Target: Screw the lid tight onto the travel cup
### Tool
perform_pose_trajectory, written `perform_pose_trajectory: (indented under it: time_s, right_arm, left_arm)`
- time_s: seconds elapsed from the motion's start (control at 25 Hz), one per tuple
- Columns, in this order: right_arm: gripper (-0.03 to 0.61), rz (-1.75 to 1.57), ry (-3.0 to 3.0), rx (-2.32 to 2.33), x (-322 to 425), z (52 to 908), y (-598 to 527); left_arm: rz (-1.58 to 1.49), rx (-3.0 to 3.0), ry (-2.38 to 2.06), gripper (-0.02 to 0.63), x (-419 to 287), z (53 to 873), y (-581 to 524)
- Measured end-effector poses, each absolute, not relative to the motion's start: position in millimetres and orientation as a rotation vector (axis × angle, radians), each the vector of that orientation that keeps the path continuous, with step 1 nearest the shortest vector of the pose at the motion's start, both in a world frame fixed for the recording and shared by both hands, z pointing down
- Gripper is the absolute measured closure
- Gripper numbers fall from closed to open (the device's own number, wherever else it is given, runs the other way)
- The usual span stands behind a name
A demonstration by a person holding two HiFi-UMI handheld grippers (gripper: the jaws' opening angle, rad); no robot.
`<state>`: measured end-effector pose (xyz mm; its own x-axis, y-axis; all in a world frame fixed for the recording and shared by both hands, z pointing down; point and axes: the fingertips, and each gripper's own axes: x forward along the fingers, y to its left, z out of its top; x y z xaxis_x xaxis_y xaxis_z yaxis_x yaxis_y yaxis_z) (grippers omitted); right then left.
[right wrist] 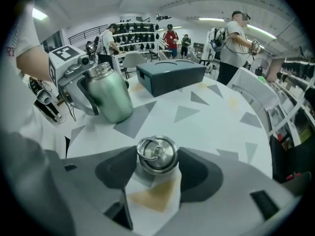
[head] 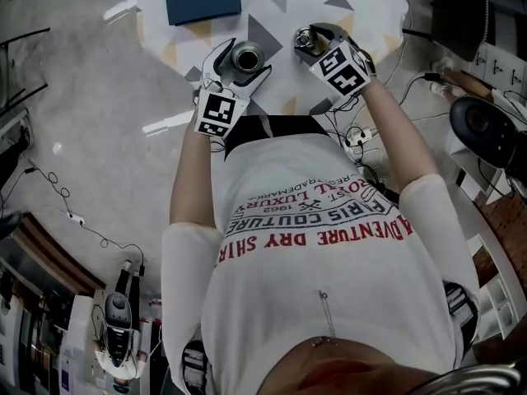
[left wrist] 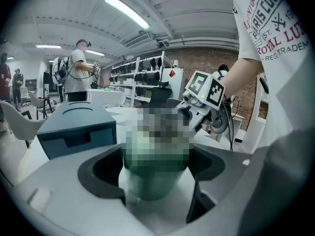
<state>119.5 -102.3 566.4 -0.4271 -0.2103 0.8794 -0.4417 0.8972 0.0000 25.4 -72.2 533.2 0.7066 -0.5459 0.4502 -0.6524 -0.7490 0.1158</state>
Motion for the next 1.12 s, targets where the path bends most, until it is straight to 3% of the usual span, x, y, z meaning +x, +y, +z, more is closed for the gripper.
perform_pose_trajectory:
  time_s: [0.52, 1.12]
  right_arm:
    - [0.325, 0.239, -2.011, 0.446, 118.7, 559.1, -100.1]
    - [0.325, 0.153, -2.214, 0.328, 51.9, 452.0, -80.3]
  left_arm:
    - [0.556, 2.726, -0.854, 0.221, 28.1, 535.0, -72.3]
    - [0.589, 2.796, -0.635, 0.219, 32.1, 536.0, -66.1]
